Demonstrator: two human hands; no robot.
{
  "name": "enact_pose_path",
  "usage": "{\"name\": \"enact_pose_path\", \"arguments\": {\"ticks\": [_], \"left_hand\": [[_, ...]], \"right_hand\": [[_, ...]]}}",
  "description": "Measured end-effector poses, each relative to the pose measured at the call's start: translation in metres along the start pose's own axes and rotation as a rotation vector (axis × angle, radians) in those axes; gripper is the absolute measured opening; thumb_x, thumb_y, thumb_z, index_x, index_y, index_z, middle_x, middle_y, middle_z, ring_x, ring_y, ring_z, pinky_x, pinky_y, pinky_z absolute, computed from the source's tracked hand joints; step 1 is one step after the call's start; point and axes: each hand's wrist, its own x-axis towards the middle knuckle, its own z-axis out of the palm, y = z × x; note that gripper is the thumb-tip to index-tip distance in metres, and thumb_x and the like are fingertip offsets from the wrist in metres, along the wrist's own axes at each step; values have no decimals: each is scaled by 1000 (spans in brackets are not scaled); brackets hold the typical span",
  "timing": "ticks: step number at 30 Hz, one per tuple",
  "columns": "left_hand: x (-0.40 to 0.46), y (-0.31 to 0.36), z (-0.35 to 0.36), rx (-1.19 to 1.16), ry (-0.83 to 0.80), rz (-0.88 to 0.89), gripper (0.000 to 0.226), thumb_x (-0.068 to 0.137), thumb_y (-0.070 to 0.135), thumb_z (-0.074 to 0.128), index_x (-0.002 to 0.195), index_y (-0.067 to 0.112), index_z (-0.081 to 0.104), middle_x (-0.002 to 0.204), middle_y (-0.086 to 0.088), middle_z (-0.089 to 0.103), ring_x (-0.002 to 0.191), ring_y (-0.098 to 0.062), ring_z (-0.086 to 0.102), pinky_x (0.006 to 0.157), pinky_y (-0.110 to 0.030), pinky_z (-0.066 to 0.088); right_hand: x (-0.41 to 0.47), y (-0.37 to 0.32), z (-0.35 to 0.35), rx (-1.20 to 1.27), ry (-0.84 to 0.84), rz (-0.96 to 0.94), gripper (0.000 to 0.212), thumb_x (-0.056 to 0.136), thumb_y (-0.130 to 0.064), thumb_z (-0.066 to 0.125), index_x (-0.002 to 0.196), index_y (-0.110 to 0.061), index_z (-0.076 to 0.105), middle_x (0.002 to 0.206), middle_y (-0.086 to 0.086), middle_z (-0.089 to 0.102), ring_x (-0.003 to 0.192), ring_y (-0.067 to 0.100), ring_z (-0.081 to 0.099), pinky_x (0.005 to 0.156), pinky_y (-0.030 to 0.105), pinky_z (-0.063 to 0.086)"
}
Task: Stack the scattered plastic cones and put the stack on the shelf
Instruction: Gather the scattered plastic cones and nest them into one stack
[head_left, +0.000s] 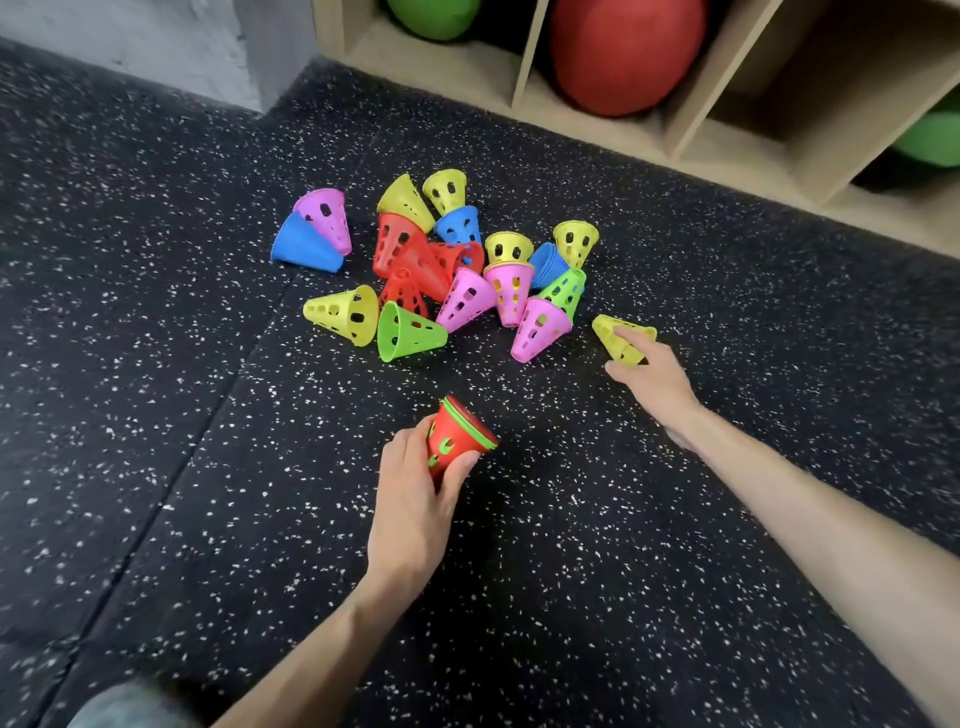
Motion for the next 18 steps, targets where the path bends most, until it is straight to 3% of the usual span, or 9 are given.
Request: {"name": "enact_pose_path", "arguments": {"ticks": [3, 8, 13, 18], "left_hand": [[-1, 1, -1, -7, -4, 2, 72, 93, 66, 42, 147, 19, 43, 115, 11, 47, 109, -7, 44, 98, -25, 39], [-2, 4, -3, -21, -9, -2, 73, 92, 68, 39, 148, 21, 42, 115, 12, 47, 109, -6, 44, 99, -28, 41], [-2, 5, -4, -29, -27, 5, 74, 92, 71, 38, 149, 24, 40, 117, 14, 46, 111, -8, 46, 101, -32, 44], [-2, 6, -5, -23, -28, -1, 74, 92, 70, 37, 150, 24, 37, 118, 14, 44, 111, -6, 45, 103, -32, 45]], "right_hand": [[0, -11, 8, -29, -69, 17, 63, 99, -24, 63, 156, -24, 37, 161, 1, 32, 144, 23, 39, 118, 38, 32], [-15, -20, 22, -61, 176, -134, 39, 100, -15, 57, 139, -16, 60, 140, 2, 61, 113, 19, 63, 98, 33, 47], [-38, -29, 21, 2, 402, -260, 28, 100, -11, 57, 123, -18, 72, 122, -1, 70, 98, 12, 63, 87, 28, 46], [-63, -55, 24, 180, 393, -336, 25, 97, -11, 58, 112, -21, 76, 107, -9, 73, 92, 9, 66, 83, 22, 49]]}}
